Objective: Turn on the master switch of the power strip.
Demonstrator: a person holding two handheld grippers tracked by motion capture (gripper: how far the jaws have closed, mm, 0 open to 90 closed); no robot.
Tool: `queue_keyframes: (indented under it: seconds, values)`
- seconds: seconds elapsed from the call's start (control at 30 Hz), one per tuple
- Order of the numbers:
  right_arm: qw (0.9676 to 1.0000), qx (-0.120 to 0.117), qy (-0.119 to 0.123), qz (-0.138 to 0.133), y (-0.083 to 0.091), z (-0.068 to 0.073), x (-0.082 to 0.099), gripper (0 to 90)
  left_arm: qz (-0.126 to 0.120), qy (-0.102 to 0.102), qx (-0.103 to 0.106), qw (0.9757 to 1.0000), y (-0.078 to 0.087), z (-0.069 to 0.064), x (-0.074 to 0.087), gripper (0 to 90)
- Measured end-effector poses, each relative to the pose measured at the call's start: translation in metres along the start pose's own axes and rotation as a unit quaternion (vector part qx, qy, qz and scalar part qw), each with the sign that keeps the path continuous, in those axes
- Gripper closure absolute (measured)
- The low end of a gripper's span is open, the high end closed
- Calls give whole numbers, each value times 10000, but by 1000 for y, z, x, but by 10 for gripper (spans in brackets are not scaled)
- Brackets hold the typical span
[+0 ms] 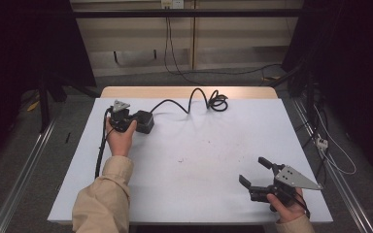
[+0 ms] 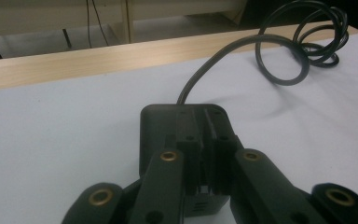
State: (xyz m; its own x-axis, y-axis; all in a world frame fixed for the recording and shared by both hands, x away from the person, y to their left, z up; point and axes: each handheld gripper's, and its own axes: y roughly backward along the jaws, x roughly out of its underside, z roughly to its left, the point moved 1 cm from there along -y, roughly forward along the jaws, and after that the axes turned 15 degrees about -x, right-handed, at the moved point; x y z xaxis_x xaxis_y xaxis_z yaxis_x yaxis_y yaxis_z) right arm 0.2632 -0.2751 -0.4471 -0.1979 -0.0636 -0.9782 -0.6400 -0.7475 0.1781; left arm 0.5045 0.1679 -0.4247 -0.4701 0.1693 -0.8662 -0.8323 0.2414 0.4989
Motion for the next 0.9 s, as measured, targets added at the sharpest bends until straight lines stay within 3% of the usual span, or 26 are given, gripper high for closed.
queue_keyframes:
  seconds: [0.1, 0.2, 0.53, 0.57, 0.63, 0.8, 0.9]
  values:
    - [10000, -4, 3, -2, 0, 0, 0, 57, 26, 89, 47, 9999, 3, 1, 0, 786]
    - [10000, -11, 11, 1, -2, 0, -1, 57, 12, 2, 141, 9999, 8, -1, -2, 720]
    - [10000, -50, 32, 21, -4, 1, -1, 56, -61, 11, 662, 9978, 29, -7, -5, 465]
    - [10000, -46, 5, 13, -4, 1, -1, 57, -113, 158, 739, 9971, 32, -7, -4, 456]
    - [10000, -38, 8, 18, -5, 0, -1, 57, -125, 266, 801, 9964, 35, -7, -1, 422]
    - [10000, -38, 27, 32, -5, 0, 0, 57, 26, 199, 920, 9956, 43, -7, 13, 353]
    - [10000, -41, 17, 49, -5, 0, 0, 57, -44, 205, 1039, 9944, 49, -7, 20, 323]
